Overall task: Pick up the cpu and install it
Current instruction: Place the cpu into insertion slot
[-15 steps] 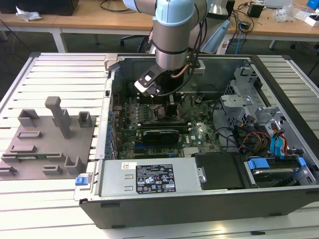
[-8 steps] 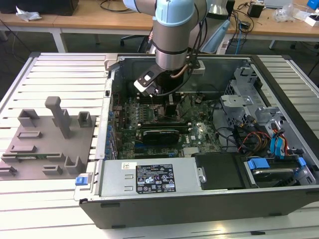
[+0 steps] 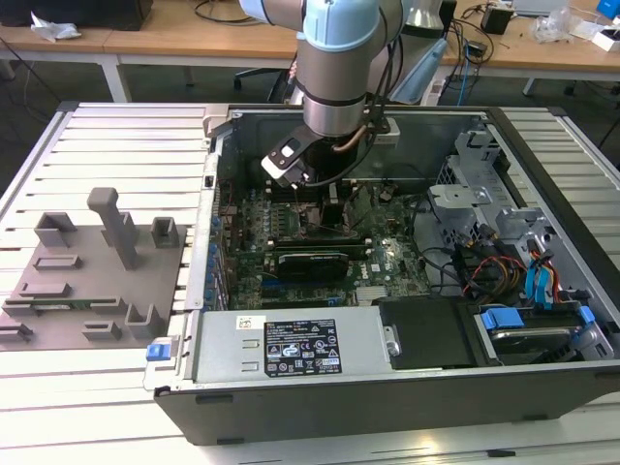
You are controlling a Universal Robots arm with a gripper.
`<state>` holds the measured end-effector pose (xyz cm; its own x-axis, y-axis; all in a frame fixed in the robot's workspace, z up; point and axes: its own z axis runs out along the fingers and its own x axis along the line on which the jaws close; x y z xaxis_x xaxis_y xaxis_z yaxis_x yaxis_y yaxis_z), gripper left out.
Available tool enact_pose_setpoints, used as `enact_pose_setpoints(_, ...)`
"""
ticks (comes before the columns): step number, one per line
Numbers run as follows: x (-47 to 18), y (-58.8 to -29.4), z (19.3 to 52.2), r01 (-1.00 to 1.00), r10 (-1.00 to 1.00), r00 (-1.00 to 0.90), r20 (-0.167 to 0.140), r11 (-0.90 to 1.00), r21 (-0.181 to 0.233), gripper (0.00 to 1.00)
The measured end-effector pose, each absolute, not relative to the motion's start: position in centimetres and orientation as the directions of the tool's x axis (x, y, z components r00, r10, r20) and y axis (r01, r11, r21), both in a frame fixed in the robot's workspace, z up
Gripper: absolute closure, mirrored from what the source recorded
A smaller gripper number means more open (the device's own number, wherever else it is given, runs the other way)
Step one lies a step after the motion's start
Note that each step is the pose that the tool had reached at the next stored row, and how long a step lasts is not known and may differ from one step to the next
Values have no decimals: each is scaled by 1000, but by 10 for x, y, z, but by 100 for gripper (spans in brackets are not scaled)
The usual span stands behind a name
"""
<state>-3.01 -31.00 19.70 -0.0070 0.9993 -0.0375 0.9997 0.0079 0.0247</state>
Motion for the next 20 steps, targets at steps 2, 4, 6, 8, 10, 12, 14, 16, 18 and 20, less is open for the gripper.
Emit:
enact_pose_setpoints(2, -30, -310, 197, 1000, 999, -7, -38, 8, 25, 45)
enact_pose_setpoints(4, -30, -310, 196, 1000, 999, -7, -38, 8, 25, 45)
enact_pose_setpoints(6, -30, -310, 196, 1000, 999, -7, -38, 8, 25, 45)
enact_pose_setpoints(8, -30, -310, 196, 1000, 999, -7, -37, 8, 25, 45)
enact_pose_setpoints(10, -30, -310, 196, 1000, 999, -7, -38, 8, 25, 45)
enact_pose_setpoints(12, -31, -310, 196, 1000, 999, -7, -37, 8, 26, 45)
enact_pose_setpoints(14, -31, -310, 196, 1000, 999, -7, -37, 8, 25, 45)
enact_pose_setpoints(16, -31, -310, 196, 1000, 999, -7, -37, 8, 25, 45)
enact_pose_setpoints(18, -31, -310, 196, 1000, 999, -7, -37, 8, 25, 45)
enact_pose_setpoints(20, -31, -310, 196, 1000, 999, -7, -37, 8, 25, 45)
